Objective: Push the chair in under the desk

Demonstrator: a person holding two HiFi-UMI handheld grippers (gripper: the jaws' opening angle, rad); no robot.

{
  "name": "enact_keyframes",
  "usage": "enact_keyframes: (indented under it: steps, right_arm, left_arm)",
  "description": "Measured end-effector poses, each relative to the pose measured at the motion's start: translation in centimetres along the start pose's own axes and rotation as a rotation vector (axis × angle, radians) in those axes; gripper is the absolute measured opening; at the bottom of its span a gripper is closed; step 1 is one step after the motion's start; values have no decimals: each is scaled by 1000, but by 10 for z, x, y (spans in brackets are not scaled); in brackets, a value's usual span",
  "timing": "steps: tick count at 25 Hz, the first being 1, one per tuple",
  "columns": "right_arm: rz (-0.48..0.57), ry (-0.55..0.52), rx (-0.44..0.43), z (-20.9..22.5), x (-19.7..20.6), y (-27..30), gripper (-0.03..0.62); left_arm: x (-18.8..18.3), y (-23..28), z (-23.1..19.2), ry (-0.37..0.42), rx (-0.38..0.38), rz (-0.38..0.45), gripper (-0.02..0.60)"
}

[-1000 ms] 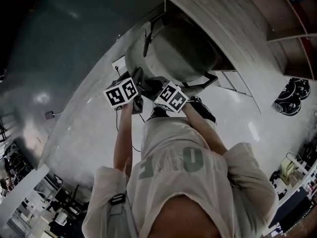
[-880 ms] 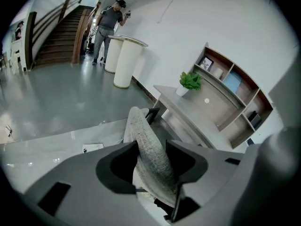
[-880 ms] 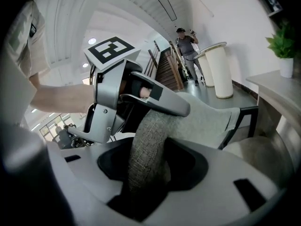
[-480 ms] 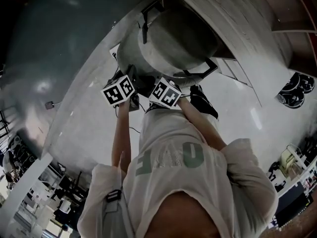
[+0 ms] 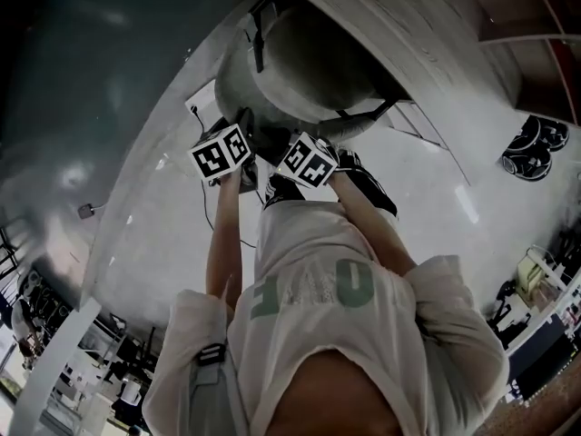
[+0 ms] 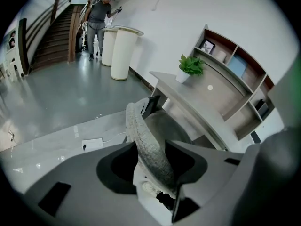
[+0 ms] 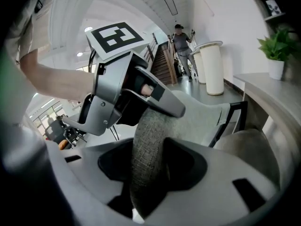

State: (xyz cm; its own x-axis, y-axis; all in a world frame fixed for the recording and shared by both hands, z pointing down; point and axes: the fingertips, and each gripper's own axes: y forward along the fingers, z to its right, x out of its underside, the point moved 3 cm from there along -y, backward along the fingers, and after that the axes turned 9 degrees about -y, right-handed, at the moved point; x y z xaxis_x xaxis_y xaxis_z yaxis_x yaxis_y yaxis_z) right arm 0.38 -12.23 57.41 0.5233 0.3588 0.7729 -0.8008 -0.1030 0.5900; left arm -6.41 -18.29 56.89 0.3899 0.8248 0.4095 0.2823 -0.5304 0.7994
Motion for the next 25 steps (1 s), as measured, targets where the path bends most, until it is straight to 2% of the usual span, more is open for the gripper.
enact_keyframes:
  steps: [7, 15, 21, 25]
  right_arm:
    - [17, -2, 45, 34, -1, -13, 173]
    - [9, -2, 56, 65, 4, -30, 173]
    - [1, -5, 34, 68, 10, -34, 173]
    - [-16, -4, 37, 70, 11, -36, 178]
  left_arm:
    - [-19, 24, 27, 37, 11, -1, 187]
    - [-29, 47, 53, 51, 7, -8, 189]
    - [-26, 51, 58, 25, 3, 13, 190]
    - [-24, 51, 58, -22, 17, 64, 189]
